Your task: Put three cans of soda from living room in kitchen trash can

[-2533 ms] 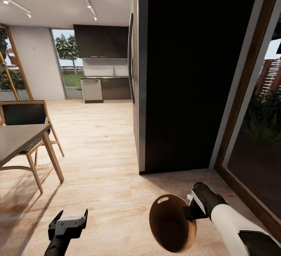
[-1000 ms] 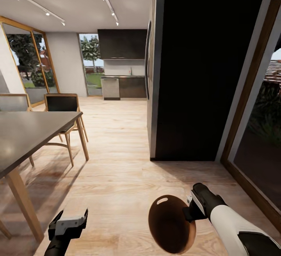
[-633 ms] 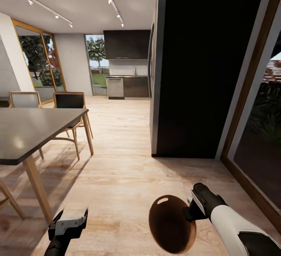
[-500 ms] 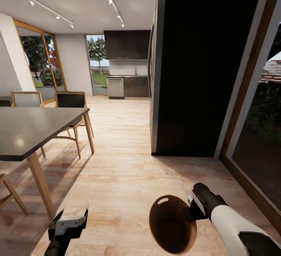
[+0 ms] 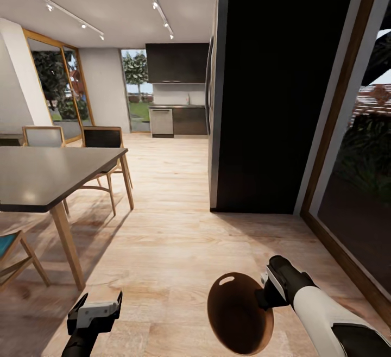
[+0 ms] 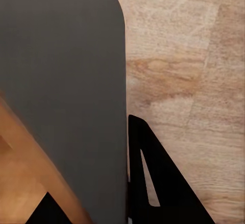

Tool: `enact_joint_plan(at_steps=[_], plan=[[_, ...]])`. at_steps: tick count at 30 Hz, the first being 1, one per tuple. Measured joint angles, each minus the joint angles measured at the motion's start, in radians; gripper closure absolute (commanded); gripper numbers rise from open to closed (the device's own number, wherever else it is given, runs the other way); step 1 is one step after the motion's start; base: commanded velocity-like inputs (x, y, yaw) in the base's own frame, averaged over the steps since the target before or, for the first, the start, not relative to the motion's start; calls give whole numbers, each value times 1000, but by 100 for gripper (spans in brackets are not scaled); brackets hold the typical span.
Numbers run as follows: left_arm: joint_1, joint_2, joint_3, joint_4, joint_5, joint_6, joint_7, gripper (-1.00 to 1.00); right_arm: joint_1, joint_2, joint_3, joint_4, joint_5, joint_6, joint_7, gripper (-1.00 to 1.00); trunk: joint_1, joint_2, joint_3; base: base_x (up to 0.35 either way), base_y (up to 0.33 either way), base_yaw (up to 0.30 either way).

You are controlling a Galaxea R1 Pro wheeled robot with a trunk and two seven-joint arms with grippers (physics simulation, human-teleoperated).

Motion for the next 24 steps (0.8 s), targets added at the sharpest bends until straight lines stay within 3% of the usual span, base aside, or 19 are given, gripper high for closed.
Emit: enact_joint_plan(at_steps=[9,24], plan=[[0,0,0,0,0,0,0,-100,2,1,-1,8,-2,-54,1,100,0,0,0,-6,0,20],[0,0,0,0,0,0,1,-100,3,4,0,9,0,-64,1,100,0,0,0,0,0,218]])
